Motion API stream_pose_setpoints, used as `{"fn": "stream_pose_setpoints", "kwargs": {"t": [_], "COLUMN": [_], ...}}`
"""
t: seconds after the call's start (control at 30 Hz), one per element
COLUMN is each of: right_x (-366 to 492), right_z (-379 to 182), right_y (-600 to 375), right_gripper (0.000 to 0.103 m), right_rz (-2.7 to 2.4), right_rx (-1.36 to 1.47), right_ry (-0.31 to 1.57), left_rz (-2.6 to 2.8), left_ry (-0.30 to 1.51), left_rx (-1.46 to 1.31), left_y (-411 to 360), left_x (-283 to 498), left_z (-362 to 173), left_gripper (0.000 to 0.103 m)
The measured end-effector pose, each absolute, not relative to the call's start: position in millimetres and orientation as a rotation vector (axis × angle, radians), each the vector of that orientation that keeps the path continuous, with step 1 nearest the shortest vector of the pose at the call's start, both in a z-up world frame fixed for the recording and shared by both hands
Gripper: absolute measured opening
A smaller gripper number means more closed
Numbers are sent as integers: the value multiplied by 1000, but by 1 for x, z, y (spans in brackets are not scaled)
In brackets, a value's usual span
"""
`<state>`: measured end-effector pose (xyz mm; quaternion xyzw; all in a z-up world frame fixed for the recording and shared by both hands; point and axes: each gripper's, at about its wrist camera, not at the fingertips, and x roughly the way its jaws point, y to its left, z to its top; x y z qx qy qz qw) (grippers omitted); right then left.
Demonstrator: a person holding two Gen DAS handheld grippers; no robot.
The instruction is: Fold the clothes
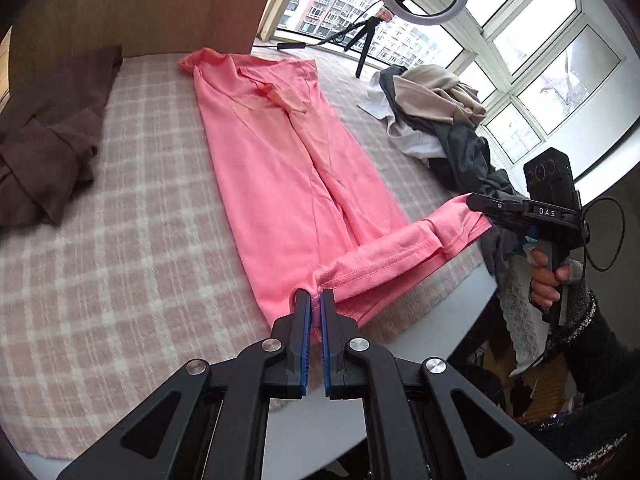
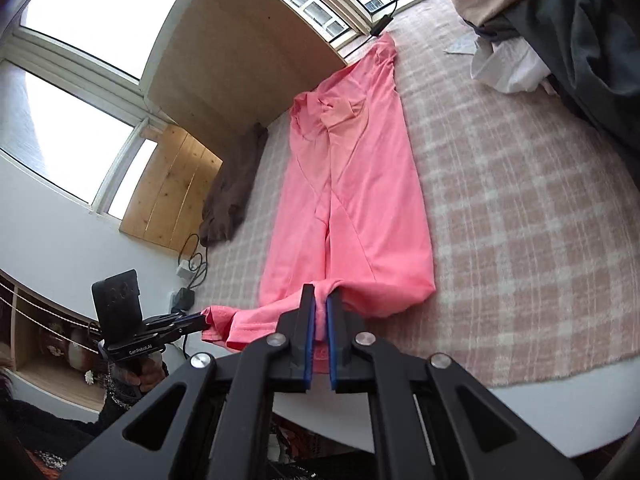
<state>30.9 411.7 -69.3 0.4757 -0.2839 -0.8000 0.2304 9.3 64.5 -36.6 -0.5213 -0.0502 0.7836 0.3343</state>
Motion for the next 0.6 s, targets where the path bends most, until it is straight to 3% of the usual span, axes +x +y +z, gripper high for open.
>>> {"fn": "stream_pose_setpoints", "kwargs": {"t": [0.1,0.17,0.23,0.27,0.37,0.6], "right_x": [-38,-84,-117,-128,-120,-83], "right_z": [-83,-103,-122,-129,-115,-99], "right_y": [407,406,411,415,429,395], "right_gripper": [5,7,19,20,22,22], "right_rz": [-2218,-2206,-2191,-2165,-2214,-2062], "right_rx": [1374,1440,1609,1682,1624,1493], "right_ry": [-687,-646,-620,-629,-598,-324], "left_rz": [2130,2210,2217,2219,2255,2036], "left_ry": [-78,-6,-77,-113,-106,258], "left_rx": [-1402,-1475,-1539,-1571,-1432,-1403], "left_y": [85,97,82,74,62,108], "left_x": [-43,-80,-92,-97,-75,-21], "left_z": [-58,-81,-86,-88,-61,-67], "left_gripper": [8,15,16,17,24,24]}}
